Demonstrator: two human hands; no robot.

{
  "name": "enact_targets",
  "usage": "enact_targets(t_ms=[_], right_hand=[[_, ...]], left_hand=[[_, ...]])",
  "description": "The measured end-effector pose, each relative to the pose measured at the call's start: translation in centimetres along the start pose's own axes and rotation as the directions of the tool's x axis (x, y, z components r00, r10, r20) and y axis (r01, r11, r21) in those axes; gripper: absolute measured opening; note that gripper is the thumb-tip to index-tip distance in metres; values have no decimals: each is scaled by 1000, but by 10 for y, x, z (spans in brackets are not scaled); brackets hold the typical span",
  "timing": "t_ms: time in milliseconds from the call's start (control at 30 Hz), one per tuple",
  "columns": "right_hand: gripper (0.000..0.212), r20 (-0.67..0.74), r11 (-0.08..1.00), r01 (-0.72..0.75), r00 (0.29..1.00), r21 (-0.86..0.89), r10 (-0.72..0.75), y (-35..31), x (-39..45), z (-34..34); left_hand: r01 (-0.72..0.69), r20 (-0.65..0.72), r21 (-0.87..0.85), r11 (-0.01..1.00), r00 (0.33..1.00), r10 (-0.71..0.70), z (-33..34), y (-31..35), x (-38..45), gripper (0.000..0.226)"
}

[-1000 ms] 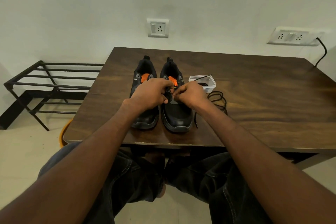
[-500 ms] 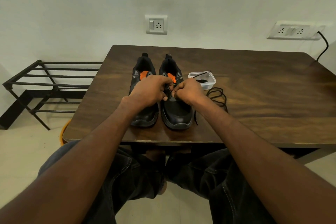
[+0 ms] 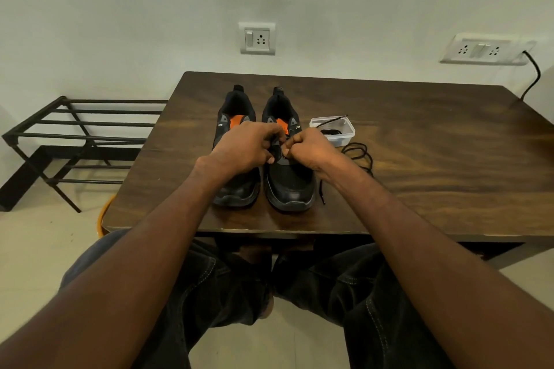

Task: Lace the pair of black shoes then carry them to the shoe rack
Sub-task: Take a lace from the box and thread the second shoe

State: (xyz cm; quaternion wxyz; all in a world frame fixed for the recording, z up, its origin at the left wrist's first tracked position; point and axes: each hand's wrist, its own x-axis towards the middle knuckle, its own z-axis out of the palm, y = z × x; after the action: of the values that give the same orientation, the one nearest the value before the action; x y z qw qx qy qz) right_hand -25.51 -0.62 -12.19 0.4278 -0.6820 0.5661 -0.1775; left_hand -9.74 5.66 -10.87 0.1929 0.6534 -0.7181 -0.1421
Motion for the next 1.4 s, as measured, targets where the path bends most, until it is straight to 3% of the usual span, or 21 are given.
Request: enact_targets(t_ms=[67,267,500,567,633,700,733,800,867,1000,1100,1200,1233,1300,1333,1400], right_hand=[[26,96,999,52,994,10,-53,-6,-7,-13],[78,280,969,169,953,-179,-115,1,-11,-37],[85,276,932,230,949,-280,-151,2,-13,-34],[85,282,926,232,948,-299,-146,2,-14,-35],[85,279,917,237,949,-321,-147,2,-14,-35],[85,268,909,244,951,-338,-155,2,-13,-34],[85,262,905,248,952,-346,-161,1,-13,-33],[85,255,897,251,953,-364,-164,0,-13,-32],[85,244,889,250,956,-384,-163,1,-13,-32],[87,223,873,245,961,-422,-162,1,-14,-31],[90,220,862,248,962,-441,-165,2,-13,-30],[91,214,865,243,963,-439,-162,4,-11,-29],[90,215,862,246,963,-442,-165,4,-10,-29],[89,211,865,245,963,-438,-166,5,-10,-30],[89,205,867,243,964,-436,-167,6,-9,-30],[87,205,860,241,965,-449,-164,6,-7,-31]], left_hand=[[24,20,-56,998,1000,-23,-4,1,-2,41],[99,-15,-57,993,995,-100,3,9,-5,10],[179,-51,16,984,983,-178,2,12,-3,14],[192,-160,-212,958,961,-227,-11,11,-2,11],[109,-212,-570,815,938,-274,-27,10,-2,14],[67,-156,-732,678,952,-263,-30,11,-3,17],[87,-136,-704,705,958,-253,-26,13,-5,15],[122,-158,-490,863,961,-226,-12,16,-6,7],[136,-154,-294,946,970,-187,-2,17,-5,6],[219,9,-15,976,976,-219,4,20,-5,7],[174,-77,77,982,983,-168,4,21,-5,6],[196,-74,111,974,979,-188,6,16,-1,11],[209,-72,47,977,976,-205,5,15,-1,14],[160,-91,-285,945,977,-192,-2,15,-2,20],[85,-126,-493,866,978,-168,-9,20,-4,21],[-66,-203,-807,586,964,-171,-24,29,-6,25]])
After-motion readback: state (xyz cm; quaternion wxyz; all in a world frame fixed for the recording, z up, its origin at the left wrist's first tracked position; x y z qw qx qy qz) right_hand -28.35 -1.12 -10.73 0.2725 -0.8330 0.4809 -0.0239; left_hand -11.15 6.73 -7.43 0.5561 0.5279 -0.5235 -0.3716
